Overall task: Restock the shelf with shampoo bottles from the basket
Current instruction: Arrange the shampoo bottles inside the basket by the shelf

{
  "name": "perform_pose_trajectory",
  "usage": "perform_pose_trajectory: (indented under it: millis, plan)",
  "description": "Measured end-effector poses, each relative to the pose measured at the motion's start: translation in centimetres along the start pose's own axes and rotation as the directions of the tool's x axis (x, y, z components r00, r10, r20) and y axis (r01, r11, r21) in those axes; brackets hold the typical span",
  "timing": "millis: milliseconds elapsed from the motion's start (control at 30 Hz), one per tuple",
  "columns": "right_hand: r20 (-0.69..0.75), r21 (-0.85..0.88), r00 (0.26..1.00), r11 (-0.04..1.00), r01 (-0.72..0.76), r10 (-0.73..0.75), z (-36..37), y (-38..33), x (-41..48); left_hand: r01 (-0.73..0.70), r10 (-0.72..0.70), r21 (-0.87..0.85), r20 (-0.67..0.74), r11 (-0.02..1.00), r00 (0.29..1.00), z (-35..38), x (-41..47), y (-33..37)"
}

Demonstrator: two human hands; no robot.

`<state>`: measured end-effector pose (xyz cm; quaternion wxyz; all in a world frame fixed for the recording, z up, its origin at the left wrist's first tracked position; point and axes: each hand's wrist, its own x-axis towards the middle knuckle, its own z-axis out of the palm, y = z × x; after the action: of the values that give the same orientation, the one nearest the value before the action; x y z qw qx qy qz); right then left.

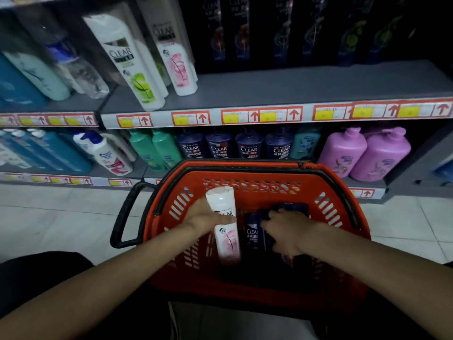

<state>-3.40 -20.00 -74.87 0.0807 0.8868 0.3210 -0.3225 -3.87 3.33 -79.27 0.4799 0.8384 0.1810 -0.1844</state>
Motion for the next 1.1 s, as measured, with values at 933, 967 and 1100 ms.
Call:
perform_pose_trajectory:
  millis: [933, 967, 1100]
  plan:
    - [-0.462, 0.823, 0.840, 0.490, 0.286, 0.285, -7.7, -5.5, 0.9, -0.290, 0.174, -0.397, -0.303, 0.871, 0.937, -5.7, -4.1, 9.2]
    - [-0.446, 0.844, 0.847, 0.452, 0.289, 0.290, -7.7, -5.5, 1.0, -0.292, 0.166, -0.403, -0.319, 0.868, 0.933, -5.8, -4.3, 9.4]
    - [-0.407, 0.912, 0.875, 0.175, 0.372, 0.262, -8.4, -5.2, 0.5, -0.365, 0.233, -0.385, -0.348, 0.848, 0.908, -6.8, -5.4, 10.5]
